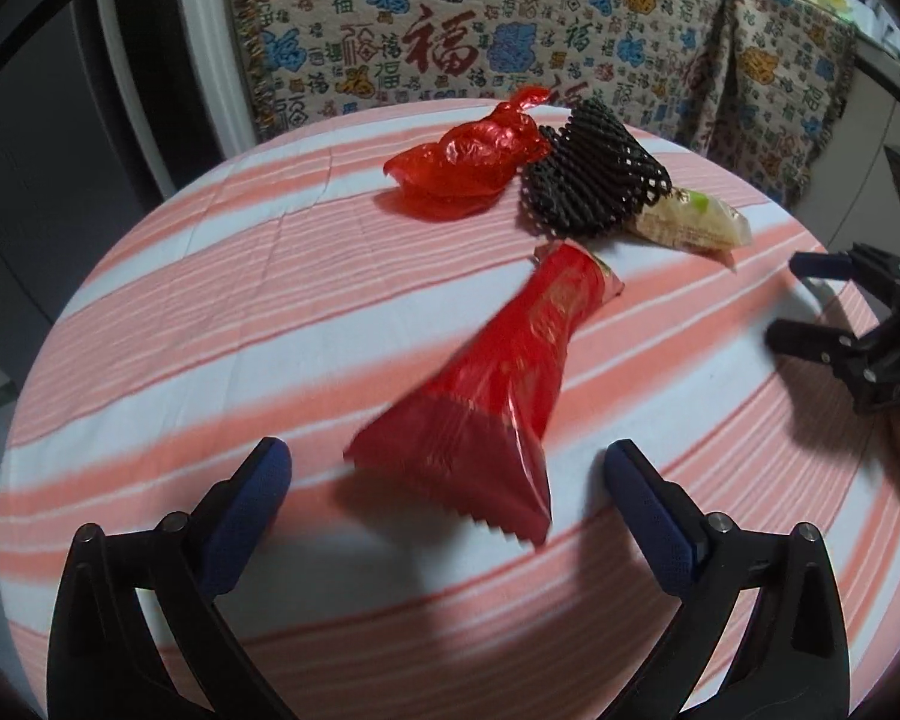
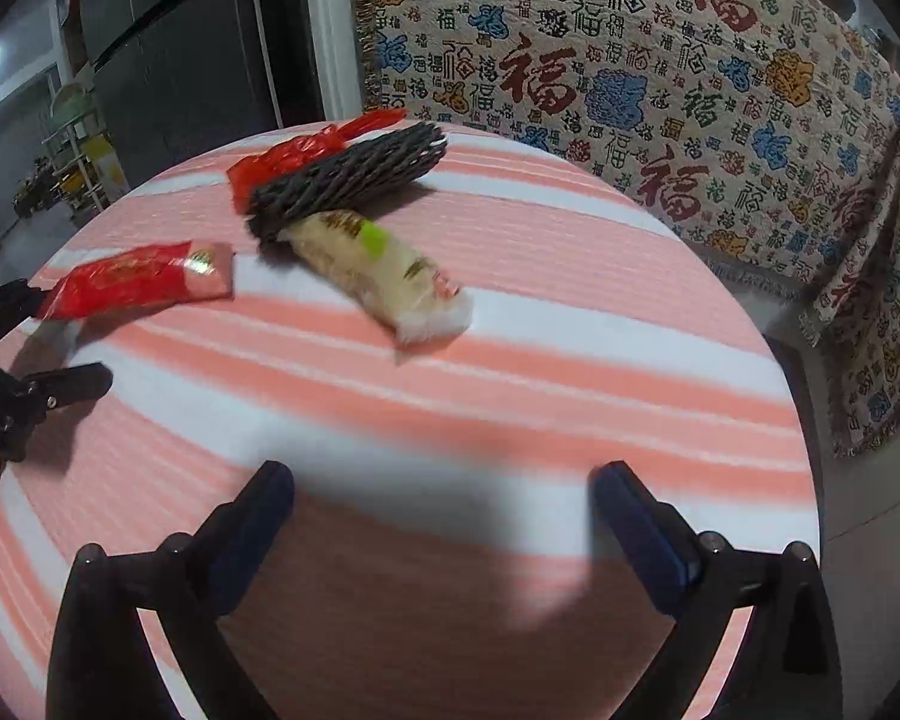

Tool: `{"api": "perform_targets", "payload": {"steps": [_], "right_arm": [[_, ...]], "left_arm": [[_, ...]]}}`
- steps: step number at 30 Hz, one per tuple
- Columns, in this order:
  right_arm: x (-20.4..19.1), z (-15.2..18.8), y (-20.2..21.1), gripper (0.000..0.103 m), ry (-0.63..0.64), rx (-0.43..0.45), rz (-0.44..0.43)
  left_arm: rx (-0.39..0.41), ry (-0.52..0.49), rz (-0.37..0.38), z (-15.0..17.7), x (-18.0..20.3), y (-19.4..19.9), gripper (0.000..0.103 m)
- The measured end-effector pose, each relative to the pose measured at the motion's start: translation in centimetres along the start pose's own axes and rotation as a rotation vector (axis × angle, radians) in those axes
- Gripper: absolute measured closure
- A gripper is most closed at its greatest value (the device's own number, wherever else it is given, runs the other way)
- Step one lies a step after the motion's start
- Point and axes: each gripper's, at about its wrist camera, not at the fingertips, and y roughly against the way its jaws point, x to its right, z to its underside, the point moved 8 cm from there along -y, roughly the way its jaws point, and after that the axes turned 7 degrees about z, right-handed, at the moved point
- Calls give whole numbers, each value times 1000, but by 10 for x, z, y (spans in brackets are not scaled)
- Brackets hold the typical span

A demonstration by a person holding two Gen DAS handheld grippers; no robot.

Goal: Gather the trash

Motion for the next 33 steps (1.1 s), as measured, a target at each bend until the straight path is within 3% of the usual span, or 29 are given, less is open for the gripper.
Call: {"api": "perform_targets", "payload": {"steps": [6,7,9,10,11,12,13,15,17,22,29,31,32,33], "right_arm": [[-3,-25,-18,0,31,6,-16],[-6,-29,-19,0,39,10,-21],[-12,-36,-21,2,54,21,-35],[-15,-39,-21,10,57,31,-43],[-19,-42,-19,16,61,45,-62],[-23,-44,-18,34,63,52,-80],[-26,-45,-17,50,65,54,-102],[-28,-44,-13,73,68,57,-97],[-31,-38,-7,73,45,42,-139],[-33,-7,21,73,43,-3,-131],[-45,50,77,71,44,3,-144],[-52,62,89,68,76,25,-141],[-56,67,94,56,103,41,-139],[-60,71,97,40,125,45,-137]], "left_arm": [[72,-27,-6,-21,5,2,5],[92,-48,-5,-25,10,4,8],[106,-83,2,-28,19,6,26],[103,-102,10,-27,24,6,32],[97,-120,14,-25,28,5,49],[84,-136,17,-22,32,3,72],[65,-148,29,-19,36,0,77],[65,-151,30,-15,40,3,81],[73,-113,37,-8,42,10,81],[45,31,57,27,42,32,81],[19,87,41,80,62,67,77],[28,82,25,93,69,75,60],[24,75,19,96,71,76,38],[20,70,2,98,71,75,24]]}}
